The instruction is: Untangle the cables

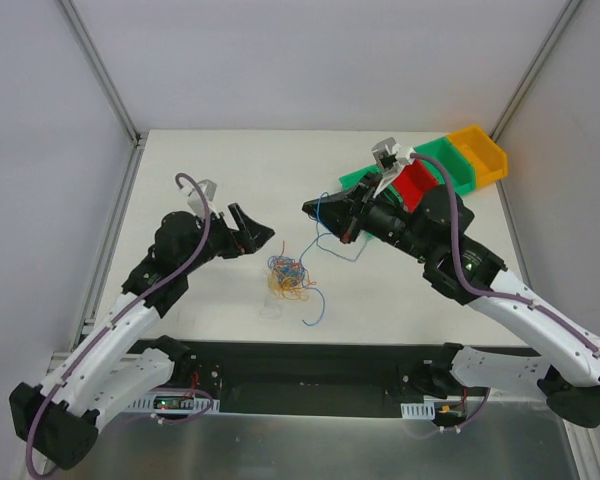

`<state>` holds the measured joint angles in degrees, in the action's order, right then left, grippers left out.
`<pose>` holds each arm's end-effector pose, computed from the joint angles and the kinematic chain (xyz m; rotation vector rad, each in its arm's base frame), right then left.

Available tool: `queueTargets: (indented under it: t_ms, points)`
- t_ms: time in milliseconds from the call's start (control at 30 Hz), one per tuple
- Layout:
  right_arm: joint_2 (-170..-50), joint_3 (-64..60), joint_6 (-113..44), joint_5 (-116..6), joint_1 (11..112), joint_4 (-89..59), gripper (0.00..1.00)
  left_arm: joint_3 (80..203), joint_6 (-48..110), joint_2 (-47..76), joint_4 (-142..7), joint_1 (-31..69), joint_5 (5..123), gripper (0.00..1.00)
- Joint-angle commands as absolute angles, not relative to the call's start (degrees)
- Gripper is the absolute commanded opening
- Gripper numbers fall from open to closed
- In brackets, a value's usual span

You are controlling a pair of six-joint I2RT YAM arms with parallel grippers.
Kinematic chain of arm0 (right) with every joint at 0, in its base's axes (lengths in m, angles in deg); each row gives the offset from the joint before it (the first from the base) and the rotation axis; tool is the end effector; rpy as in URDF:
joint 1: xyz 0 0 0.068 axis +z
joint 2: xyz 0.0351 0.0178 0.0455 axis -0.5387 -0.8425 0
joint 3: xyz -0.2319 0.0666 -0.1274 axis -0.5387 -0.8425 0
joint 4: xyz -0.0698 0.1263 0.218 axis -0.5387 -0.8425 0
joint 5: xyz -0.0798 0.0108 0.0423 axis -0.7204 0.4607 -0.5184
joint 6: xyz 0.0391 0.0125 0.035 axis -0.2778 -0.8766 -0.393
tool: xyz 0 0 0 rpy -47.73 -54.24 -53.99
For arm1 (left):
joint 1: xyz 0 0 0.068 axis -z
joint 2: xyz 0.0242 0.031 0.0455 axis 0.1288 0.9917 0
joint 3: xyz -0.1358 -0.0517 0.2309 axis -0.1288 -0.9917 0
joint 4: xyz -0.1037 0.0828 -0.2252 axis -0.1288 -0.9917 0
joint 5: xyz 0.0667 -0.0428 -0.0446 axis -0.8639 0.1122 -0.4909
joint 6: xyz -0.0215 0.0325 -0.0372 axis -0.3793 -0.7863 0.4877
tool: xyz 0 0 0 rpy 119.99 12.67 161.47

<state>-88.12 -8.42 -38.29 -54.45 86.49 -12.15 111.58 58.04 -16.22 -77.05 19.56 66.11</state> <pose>0.1272 0.1830 0.4653 -0.6441 1.2797 1.0363 0.1643 -0.0906 0.3292 -0.0461 1.8453 -0.9735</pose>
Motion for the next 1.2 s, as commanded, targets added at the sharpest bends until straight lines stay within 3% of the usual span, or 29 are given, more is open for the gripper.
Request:
queueTargets:
  t_ms: [0,67,200,533,667,800,1033,1167]
  points:
    - [-88.6,-4.0,-38.4,-53.0,86.0,-17.7,0.01,104.0,67.1,-9.3,-55.6,19.7,76.4,0.78]
    - [-88.2,-2.6,-36.5,-55.1,85.9,-20.9,0.0,100.9,69.8,-3.5,-48.2,19.8,80.2,0.74]
    - [-85.4,-1.1,-33.8,-60.3,84.5,-25.8,0.0,100.5,68.5,5.5,-45.0,20.5,81.8,0.77]
    - [-83.0,-1.3,-30.3,-68.7,76.9,-31.7,0.0,95.9,66.5,16.3,-31.5,22.5,78.9,0.76]
    - [-87.8,1.1,-31.4,-88.9,75.2,-37.4,0.0,95.4,60.1,16.1,-31.0,23.4,80.2,0.81]
    - [-93.2,2.9,-39.7,-100.1,71.6,-40.8,0.01,94.4,55.2,13.6,-31.9,23.8,79.3,0.83]
    - [-104.3,5.8,-45.4,-112.4,69.0,-38.1,0.01,88.9,52.1,9.1,-27.3,25.7,77.9,0.83]
    - [-111.5,8.9,-46.0,-112.2,65.4,-35.6,0.01,84.6,51.4,4.8,-23.3,26.1,75.7,0.84]
